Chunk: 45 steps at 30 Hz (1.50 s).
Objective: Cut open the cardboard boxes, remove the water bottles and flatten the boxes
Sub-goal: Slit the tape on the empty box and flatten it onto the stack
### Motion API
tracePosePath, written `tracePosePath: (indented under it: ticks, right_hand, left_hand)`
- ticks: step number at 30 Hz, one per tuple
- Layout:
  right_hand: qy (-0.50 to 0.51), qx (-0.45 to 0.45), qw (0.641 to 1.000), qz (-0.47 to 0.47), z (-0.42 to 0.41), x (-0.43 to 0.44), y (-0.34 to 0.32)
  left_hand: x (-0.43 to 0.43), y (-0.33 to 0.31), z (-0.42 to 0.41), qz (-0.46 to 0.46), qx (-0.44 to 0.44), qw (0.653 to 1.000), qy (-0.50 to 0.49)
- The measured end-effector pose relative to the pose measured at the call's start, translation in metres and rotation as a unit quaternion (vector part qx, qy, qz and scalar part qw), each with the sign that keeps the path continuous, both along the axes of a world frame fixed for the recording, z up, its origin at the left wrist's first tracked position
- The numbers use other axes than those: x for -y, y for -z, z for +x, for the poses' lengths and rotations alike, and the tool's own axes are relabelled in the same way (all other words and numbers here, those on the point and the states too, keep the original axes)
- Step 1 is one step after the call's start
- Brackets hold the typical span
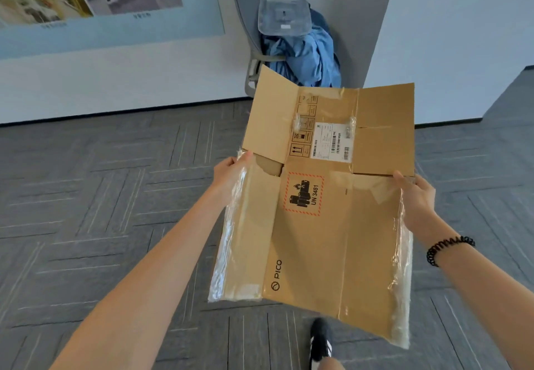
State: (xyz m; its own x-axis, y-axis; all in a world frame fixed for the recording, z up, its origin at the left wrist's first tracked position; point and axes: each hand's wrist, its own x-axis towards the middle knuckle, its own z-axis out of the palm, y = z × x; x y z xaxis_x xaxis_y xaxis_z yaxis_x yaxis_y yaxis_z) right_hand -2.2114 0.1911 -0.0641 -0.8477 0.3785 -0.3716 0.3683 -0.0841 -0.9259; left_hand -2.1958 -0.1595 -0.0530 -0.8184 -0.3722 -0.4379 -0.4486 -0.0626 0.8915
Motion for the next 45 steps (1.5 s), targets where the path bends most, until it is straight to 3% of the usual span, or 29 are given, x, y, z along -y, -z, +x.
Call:
tracePosePath:
  ticks: [7,15,22,30,36,38,41,45]
  right_hand:
    - [0.015,-0.018,1.000,0.011,-0.143,0.005,0.147]
    - [0.056,-0.043,0.997,-0.039,-0.250,0.028,0.471]
    - [0.086,-0.006,0.992,-0.092,-0.282,0.040,0.659]
    - [0.163,0.035,0.978,-0.129,-0.305,0.043,0.750]
    - [0.206,0.095,0.968,-0.104,-0.304,0.042,0.798]
    - [0.206,0.103,0.963,-0.137,-0.301,0.047,0.813]
    - [0.154,0.164,0.968,-0.108,-0.289,0.062,0.807]
    - [0.058,0.133,0.987,-0.075,-0.279,0.083,0.822]
  left_hand:
    - [0.025,0.163,-0.147,-0.014,-0.007,0.990,0.142]
    - [0.040,0.465,-0.259,-0.166,-0.083,0.963,0.196]
    - [0.046,0.620,-0.303,-0.260,-0.104,0.939,0.200]
    - [0.034,0.702,-0.330,-0.277,-0.089,0.938,0.188]
    - [0.048,0.770,-0.317,-0.344,-0.005,0.908,0.240]
    - [0.053,0.786,-0.304,-0.349,0.005,0.902,0.255]
    - [0.064,0.805,-0.286,-0.352,0.033,0.900,0.256]
    - [0.075,0.821,-0.266,-0.316,0.080,0.928,0.182]
